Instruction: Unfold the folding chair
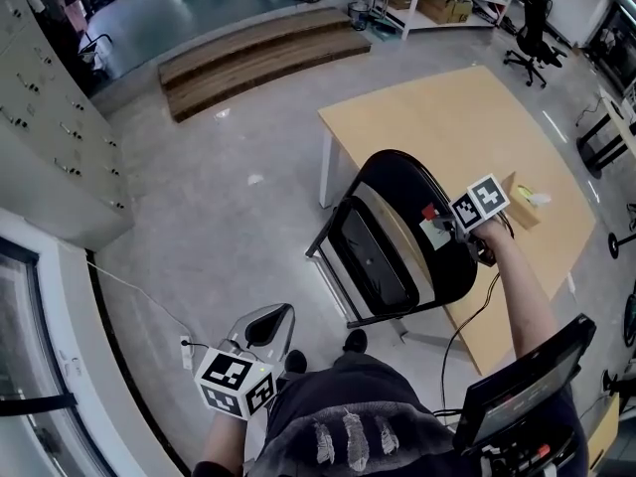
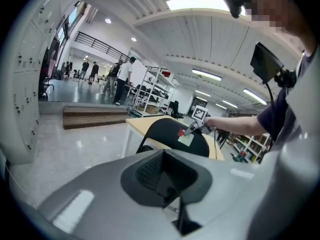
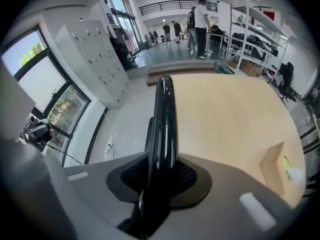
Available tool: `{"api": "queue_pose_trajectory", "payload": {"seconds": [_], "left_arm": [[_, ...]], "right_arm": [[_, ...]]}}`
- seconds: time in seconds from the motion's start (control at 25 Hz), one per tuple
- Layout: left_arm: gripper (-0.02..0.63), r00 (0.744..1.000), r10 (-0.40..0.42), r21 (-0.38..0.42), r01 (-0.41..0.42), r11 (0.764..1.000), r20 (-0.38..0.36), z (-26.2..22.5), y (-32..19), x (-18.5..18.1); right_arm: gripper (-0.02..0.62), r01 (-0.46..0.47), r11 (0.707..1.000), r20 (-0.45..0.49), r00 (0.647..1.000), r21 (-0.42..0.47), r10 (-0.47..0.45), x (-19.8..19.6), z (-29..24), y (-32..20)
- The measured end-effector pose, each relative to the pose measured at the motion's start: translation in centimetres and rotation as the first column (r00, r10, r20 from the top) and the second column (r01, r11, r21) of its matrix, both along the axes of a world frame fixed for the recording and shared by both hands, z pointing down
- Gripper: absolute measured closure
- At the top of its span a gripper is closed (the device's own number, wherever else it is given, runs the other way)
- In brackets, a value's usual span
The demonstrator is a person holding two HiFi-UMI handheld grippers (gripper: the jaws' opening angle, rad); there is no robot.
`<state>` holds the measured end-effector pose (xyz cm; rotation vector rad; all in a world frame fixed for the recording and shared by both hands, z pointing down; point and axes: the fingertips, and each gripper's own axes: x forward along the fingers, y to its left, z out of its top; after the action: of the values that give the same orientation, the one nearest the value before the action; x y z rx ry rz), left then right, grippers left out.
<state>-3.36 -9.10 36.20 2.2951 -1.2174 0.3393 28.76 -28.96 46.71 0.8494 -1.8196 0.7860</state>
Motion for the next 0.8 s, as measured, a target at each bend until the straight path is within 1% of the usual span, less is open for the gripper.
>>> {"api": "queue_pose_trajectory", "payload": {"seconds": [0.04,0.12,0.2,0.32,0.4,0.48,0.56,0.6,0.68,0.72,0.76,0.8], "left_arm": [[0.606,1.0,0.008,-0.009,-0.008,1.0,0.003,0.4,0.0,0.3],[0.606,1.0,0.028,-0.035,-0.028,0.999,0.004,1.5,0.0,0.9],[0.606,0.999,0.053,-0.072,-0.053,0.996,-0.004,3.0,-0.2,1.8],[0.606,0.996,0.09,-0.136,-0.09,0.987,-0.005,6.0,-1.2,4.2],[0.606,0.993,0.114,-0.176,-0.109,0.978,0.019,8.2,-2.7,6.3],[0.604,0.989,0.146,-0.218,-0.137,0.966,0.027,10.5,-4.6,8.8],[0.603,0.985,0.17,-0.276,-0.165,0.947,-0.005,12.7,-6.5,11.7],[0.601,0.984,0.178,-0.312,-0.177,0.934,-0.025,13.8,-7.4,13.2],[0.396,0.982,0.177,-0.388,-0.187,0.903,-0.063,16.0,-9.5,16.1],[0.37,0.984,0.158,-0.426,-0.176,0.887,-0.077,17.1,-10.6,17.3],[0.327,0.987,0.131,-0.465,-0.157,0.871,-0.088,18.2,-11.7,18.3],[0.299,0.99,0.103,-0.503,-0.137,0.853,-0.094,19.4,-12.7,19.3]], "right_arm": [[0.502,0.003,1.0,0.007,1.0,-0.005,-0.003,-0.2,0.0,0.1],[0.506,0.001,1.0,0.016,1.0,-0.008,-0.001,-0.3,0.2,0.1],[0.517,-0.012,1.0,0.047,0.999,-0.014,0.013,-0.4,0.3,0.1],[0.526,-0.043,0.999,0.087,0.995,0.004,0.043,-0.2,0.1,0.3],[0.531,-0.055,0.998,0.096,0.994,0.028,0.052,-0.2,-0.2,0.1],[0.531,-0.054,0.998,0.092,0.995,0.04,0.051,-0.3,-0.4,0.0],[0.532,-0.051,0.998,0.09,0.995,0.039,0.047,-0.4,-0.4,0.0],[0.532,-0.049,0.998,0.089,0.995,0.04,0.046,-0.4,-0.4,0.0],[0.531,-0.046,0.998,0.079,0.996,0.051,0.042,-0.4,-0.6,0.0],[0.529,-0.045,0.997,0.071,0.997,0.058,0.041,-0.4,-0.7,0.1],[0.528,-0.043,0.997,0.062,0.997,0.064,0.039,-0.4,-0.8,0.1],[0.528,-0.041,0.997,0.056,0.998,0.069,0.037,-0.4,-0.8,0.1]]}}
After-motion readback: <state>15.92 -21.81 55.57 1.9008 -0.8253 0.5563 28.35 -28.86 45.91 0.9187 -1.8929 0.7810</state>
